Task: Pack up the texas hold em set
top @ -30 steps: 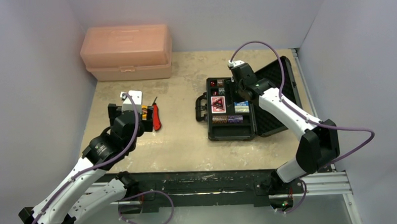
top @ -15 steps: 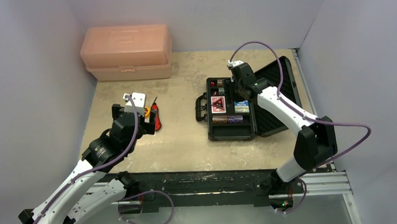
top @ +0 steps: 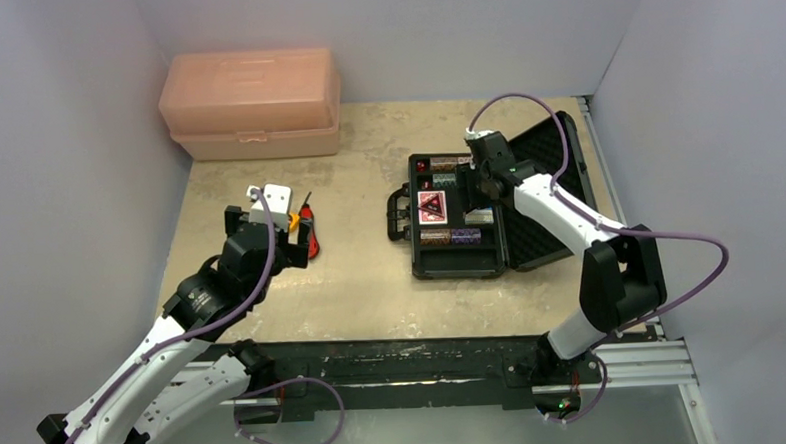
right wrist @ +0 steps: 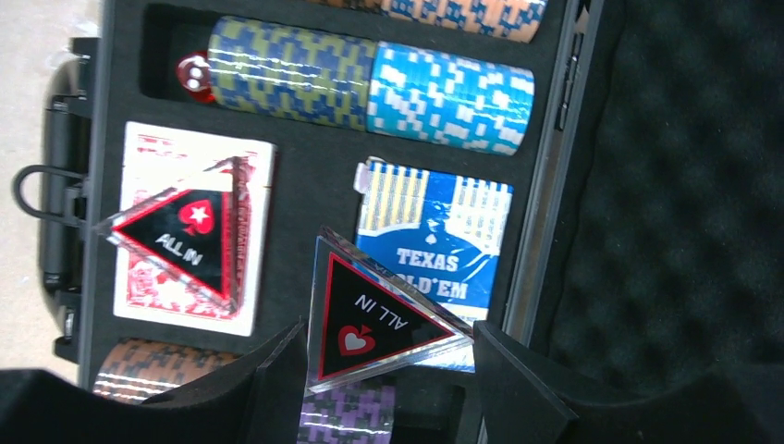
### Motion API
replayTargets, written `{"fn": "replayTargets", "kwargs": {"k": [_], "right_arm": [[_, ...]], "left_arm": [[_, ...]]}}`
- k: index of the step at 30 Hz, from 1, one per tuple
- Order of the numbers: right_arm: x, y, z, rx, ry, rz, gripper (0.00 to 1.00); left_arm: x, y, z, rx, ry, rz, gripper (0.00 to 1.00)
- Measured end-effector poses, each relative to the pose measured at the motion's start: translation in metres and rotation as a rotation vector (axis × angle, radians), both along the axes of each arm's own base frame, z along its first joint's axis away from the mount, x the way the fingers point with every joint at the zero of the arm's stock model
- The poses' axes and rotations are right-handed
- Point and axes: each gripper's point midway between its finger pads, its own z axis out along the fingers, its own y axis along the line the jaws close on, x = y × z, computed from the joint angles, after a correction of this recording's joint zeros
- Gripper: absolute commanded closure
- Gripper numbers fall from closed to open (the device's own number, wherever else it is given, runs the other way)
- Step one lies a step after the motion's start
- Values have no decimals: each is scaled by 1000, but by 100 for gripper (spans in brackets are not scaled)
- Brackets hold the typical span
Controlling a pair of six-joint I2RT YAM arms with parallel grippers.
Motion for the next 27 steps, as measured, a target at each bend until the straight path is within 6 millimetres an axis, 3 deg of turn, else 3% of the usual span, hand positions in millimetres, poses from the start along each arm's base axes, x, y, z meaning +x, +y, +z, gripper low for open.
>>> {"fn": "replayTargets", "kwargs": {"k": [5, 14, 19, 24, 27], "right_arm": [[0, -12, -12, -8, 24, -28, 55], [6, -12, -30, -15, 45, -34, 47], [8, -12, -31, -13, 41, -36, 33], [9, -13, -32, -14, 42, -43, 3], [9, -14, -32, -17, 41, -47, 1]], "left_arm": [[0, -2, -1, -1, 5, -7, 6], [0, -3, -2, 1, 11, -13, 6], [0, -3, -2, 1, 11, -13, 6], [0, -3, -2, 1, 11, -15, 7], [0, -4, -2, 2, 12, -19, 7]]}}
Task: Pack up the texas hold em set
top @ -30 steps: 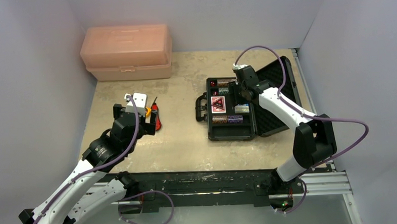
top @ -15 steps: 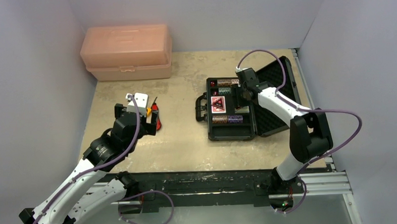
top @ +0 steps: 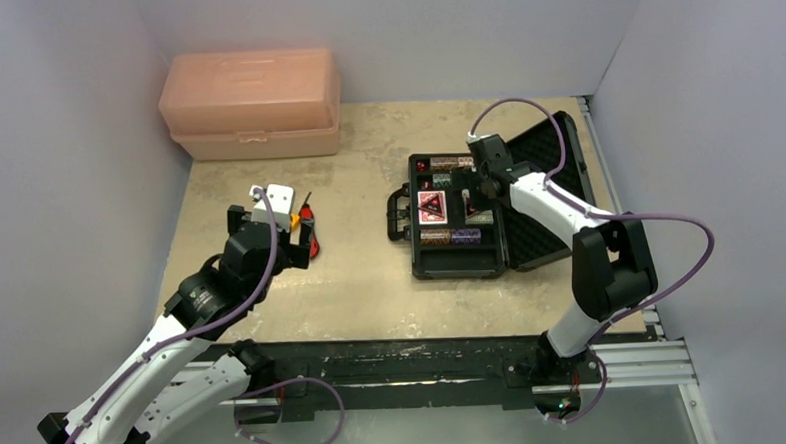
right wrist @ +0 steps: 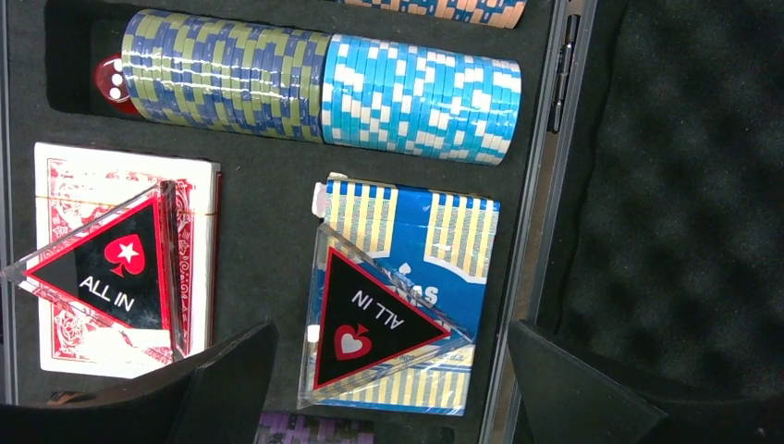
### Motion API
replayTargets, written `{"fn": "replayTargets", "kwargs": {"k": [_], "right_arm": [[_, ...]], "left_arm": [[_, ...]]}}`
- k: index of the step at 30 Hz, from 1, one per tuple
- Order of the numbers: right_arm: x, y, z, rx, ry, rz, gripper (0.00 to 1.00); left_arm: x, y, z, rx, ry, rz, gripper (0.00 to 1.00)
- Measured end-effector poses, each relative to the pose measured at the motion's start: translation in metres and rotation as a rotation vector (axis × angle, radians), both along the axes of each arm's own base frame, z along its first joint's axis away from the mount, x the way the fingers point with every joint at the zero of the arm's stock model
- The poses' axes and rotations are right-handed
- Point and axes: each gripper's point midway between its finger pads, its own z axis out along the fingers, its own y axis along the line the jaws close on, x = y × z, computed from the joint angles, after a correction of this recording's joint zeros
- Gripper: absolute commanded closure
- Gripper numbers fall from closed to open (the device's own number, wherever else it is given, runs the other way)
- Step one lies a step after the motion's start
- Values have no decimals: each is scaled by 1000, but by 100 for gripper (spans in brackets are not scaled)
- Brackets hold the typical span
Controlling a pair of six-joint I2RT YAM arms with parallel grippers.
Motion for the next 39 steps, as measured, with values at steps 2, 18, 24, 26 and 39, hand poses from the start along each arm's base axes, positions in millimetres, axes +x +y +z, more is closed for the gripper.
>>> {"fn": "replayTargets", "kwargs": {"k": [2, 18, 24, 26, 39], "right_arm": [[0, -1, 0, -4, 1, -2, 1], [29, 15, 131, 166, -251, -75, 1], [45, 14, 186, 230, -374, -142, 5], [50, 3, 198, 231, -398, -192, 10], [43, -170, 221, 264, -509, -701, 30]], "left_arm": [[0, 0, 0, 2, 0, -3, 7], [-2, -4, 5, -27, -17, -27, 7], [-3, -5, 6, -34, -19, -37, 7], [-3, -6, 6, -37, -18, -41, 7], [-4, -9, 6, -48, -15, -61, 8]]}}
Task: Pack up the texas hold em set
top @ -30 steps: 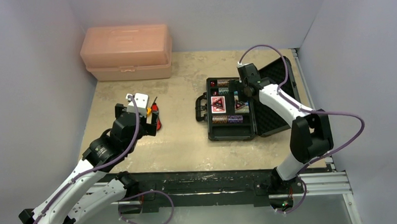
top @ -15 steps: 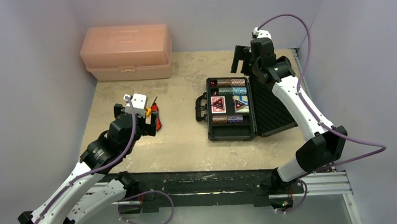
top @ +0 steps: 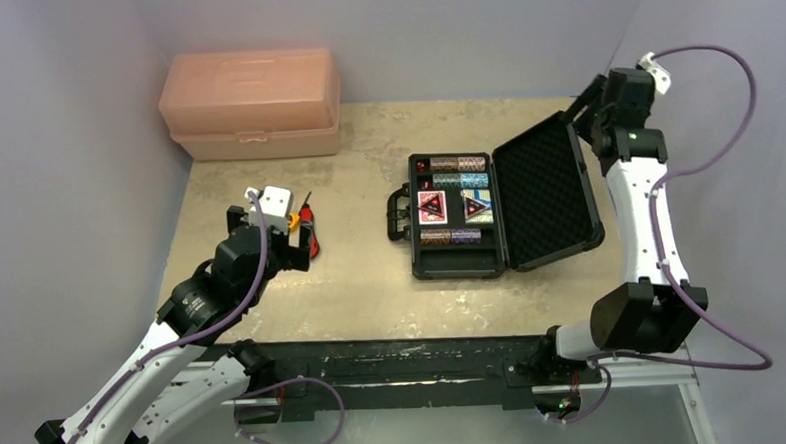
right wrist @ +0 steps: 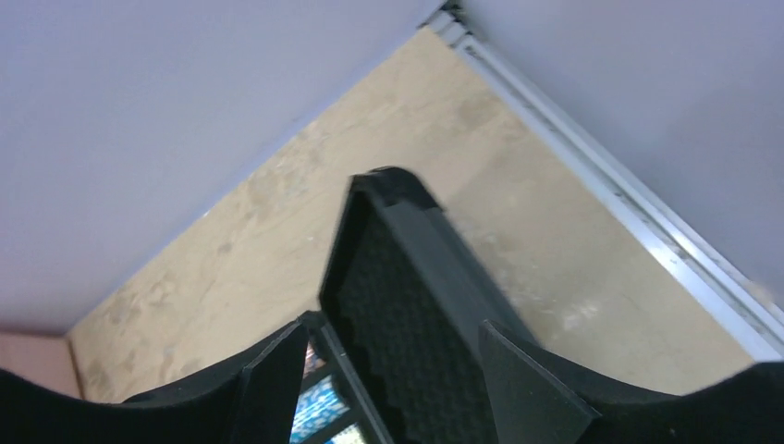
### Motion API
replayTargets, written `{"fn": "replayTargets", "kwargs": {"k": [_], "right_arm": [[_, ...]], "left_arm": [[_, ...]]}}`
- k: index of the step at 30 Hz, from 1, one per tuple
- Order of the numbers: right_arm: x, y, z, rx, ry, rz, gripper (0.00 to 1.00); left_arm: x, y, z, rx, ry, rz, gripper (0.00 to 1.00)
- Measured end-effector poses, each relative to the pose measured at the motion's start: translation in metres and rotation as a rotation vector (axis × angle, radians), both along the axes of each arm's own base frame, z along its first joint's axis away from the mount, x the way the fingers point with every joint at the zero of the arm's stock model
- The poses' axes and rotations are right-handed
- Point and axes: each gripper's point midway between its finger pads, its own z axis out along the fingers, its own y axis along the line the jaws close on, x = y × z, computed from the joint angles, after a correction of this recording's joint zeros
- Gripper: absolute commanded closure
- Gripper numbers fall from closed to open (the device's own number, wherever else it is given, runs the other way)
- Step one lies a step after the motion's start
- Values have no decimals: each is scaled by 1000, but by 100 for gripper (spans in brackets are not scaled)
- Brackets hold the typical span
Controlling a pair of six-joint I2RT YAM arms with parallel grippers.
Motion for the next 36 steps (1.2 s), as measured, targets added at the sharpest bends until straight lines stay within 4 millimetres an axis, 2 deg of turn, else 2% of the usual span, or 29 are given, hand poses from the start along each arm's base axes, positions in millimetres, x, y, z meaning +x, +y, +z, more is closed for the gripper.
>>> {"fn": "replayTargets", "kwargs": {"k": [4, 10, 18, 22, 25, 28, 36], "right_arm": [[-18, -43, -13, 35, 14, -113, 32], [-30, -73, -37, 76, 59, -180, 35], [-26, -84, -66, 116, 103, -226, 46], [-25, -91, -98, 143, 168, -266, 55], [-28, -93, -125, 165, 227, -286, 59], [-31, -93, -142, 182, 259, -299, 61], [-31, -95, -154, 195, 244, -293, 68]], "left_arm": [[0, -2, -1, -1, 6, -8, 8], [1, -4, -3, 4, 15, -13, 8], [2, -8, -8, 11, 33, -25, 8], [2, -8, -9, 11, 36, -28, 8], [2, -8, -9, 11, 35, -29, 8], [2, -8, -9, 10, 35, -29, 8], [2, -9, -9, 8, 36, -33, 8]]}}
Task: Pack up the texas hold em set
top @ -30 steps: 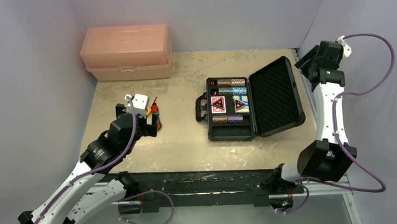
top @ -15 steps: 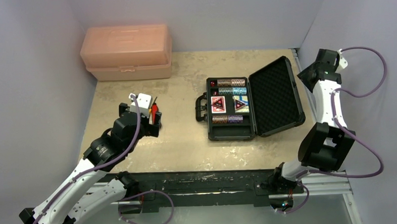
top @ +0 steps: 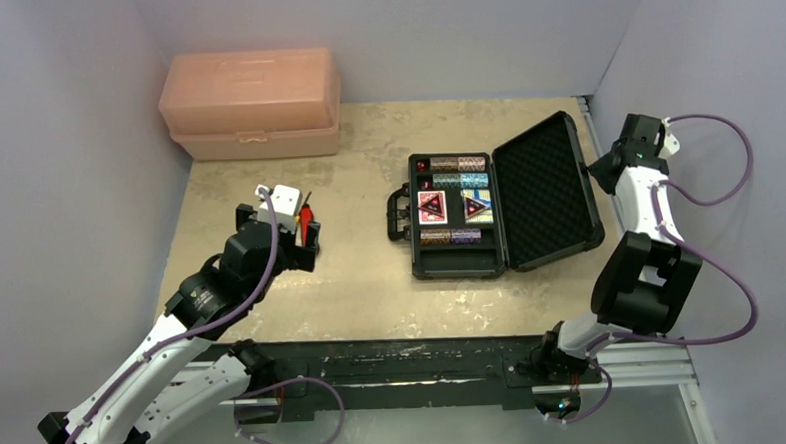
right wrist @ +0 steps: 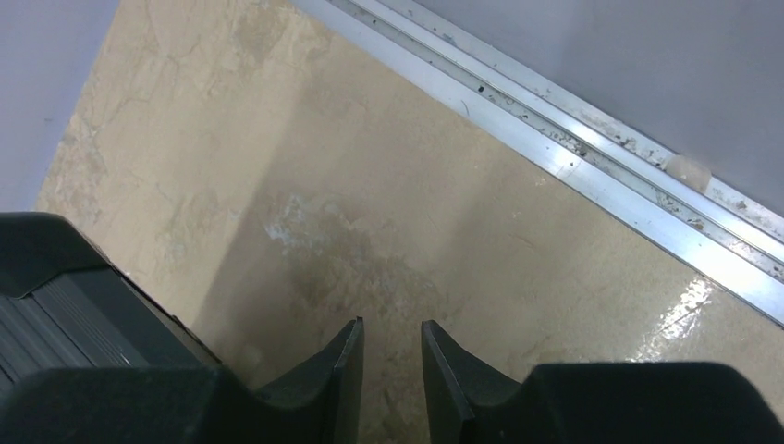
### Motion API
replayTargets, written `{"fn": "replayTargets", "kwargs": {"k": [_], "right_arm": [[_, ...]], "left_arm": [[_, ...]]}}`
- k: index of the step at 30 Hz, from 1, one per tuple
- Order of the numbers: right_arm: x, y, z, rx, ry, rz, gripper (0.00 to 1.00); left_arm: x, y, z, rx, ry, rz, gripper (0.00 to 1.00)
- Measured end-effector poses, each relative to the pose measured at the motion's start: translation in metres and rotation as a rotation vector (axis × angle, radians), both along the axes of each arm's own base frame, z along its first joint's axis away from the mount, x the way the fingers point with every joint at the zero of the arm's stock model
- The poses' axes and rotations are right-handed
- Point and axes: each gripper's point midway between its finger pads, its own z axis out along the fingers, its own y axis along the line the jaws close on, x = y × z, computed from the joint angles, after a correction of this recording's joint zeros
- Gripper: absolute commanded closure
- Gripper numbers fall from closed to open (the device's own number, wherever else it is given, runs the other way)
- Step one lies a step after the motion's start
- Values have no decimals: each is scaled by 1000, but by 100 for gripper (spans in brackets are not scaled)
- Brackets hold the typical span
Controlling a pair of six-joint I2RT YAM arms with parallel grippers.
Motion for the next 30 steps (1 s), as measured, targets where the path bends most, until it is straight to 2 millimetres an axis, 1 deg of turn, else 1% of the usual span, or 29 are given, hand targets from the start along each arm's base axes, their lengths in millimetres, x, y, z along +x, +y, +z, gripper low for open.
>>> {"fn": "replayTargets", "kwargs": {"k": [8, 12, 15, 19, 24, 28, 30], "right_arm": [[3, 11, 9, 22, -61, 58, 70], [5, 16, 12, 27, -85, 97, 70], [7, 17, 12, 30, -96, 119, 70], [9, 20, 16, 27, -114, 148, 70], [8, 23, 19, 13, -122, 174, 70], [8, 27, 23, 0, -132, 193, 69], [9, 31, 27, -7, -140, 204, 69]], "left_arm": [[0, -1, -1, -2, 3, -5, 8], [0, -6, -4, -2, 20, -25, 8], [1, -13, -9, -1, 44, -50, 11], [1, -30, -22, -5, 104, -111, 16], [-1, -55, -43, -42, 210, -183, 23], [1, -81, -43, -121, 263, -236, 31], [5, -97, -39, -166, 279, -261, 32]]}}
